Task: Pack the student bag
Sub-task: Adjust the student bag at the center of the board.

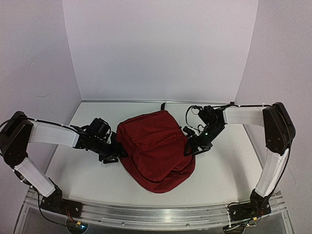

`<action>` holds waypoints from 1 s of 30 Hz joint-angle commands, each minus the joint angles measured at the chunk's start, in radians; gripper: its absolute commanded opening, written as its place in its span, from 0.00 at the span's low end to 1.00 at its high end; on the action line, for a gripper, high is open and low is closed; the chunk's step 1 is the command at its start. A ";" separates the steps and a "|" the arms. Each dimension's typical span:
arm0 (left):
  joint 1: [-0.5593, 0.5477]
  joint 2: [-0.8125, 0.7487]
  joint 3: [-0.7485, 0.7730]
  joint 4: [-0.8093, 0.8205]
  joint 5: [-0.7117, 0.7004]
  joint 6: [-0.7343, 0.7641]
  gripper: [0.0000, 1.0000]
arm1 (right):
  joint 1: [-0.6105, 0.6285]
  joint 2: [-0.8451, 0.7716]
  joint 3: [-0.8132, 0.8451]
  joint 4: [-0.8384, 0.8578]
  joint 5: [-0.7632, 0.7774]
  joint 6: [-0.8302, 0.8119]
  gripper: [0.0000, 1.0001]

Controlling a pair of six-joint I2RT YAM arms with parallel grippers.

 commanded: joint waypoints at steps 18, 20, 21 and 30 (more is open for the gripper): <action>0.173 0.294 0.250 0.180 0.114 0.060 0.42 | -0.033 0.102 0.109 0.030 -0.197 0.082 0.14; 0.196 0.334 0.303 0.149 0.114 0.079 0.32 | -0.036 0.066 0.130 0.026 -0.209 0.123 0.01; 0.208 0.353 0.327 0.130 0.113 0.089 0.26 | -0.039 0.041 0.140 0.024 -0.215 0.139 0.00; 0.362 0.460 0.528 -0.037 0.095 0.210 0.00 | -0.045 -0.189 0.055 -0.014 -0.251 0.196 0.00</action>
